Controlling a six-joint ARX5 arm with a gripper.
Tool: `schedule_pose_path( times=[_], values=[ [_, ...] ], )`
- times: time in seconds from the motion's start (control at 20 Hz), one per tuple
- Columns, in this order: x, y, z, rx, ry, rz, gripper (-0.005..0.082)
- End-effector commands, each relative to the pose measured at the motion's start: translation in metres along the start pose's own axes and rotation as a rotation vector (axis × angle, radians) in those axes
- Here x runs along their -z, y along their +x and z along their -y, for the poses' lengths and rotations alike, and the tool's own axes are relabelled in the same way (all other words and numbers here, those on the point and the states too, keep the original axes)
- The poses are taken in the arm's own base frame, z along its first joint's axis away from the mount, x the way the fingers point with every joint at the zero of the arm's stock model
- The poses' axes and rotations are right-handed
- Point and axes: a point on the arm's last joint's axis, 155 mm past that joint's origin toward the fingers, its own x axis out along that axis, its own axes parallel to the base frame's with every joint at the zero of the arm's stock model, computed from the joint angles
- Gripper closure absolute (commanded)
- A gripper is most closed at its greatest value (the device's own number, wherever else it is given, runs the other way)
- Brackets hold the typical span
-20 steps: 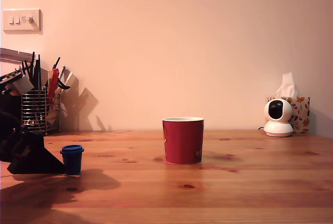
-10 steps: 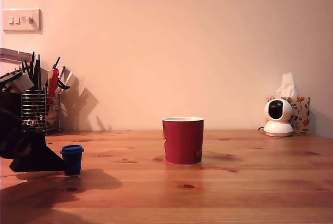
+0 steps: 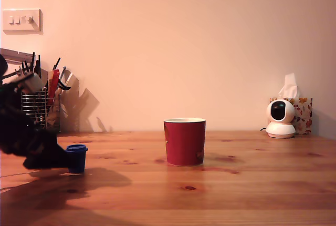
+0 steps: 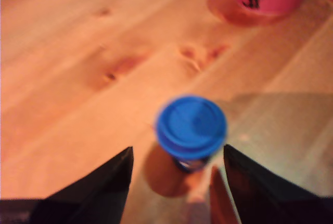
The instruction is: Pick up the coffee capsules on the table and drop them inside the coffee cup
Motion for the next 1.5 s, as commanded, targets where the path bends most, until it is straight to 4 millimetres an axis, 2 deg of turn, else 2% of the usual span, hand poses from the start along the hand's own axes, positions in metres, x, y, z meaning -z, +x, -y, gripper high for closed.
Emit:
schedule_pose_path(
  times=[0.0, 0.3, 0.75, 1.45],
  values=[
    [0.001, 0.004, 0.0, 0.009, 0.004, -0.003, 0.0269],
    [0.0, 0.012, 0.004, 0.041, 0.001, -0.01, 0.0269],
    [-0.016, 0.019, -0.004, 0.029, 0.025, 0.012, 0.027],
    [0.004, 0.021, 0.004, 0.061, -0.021, -0.057, 0.0275]
  ],
)
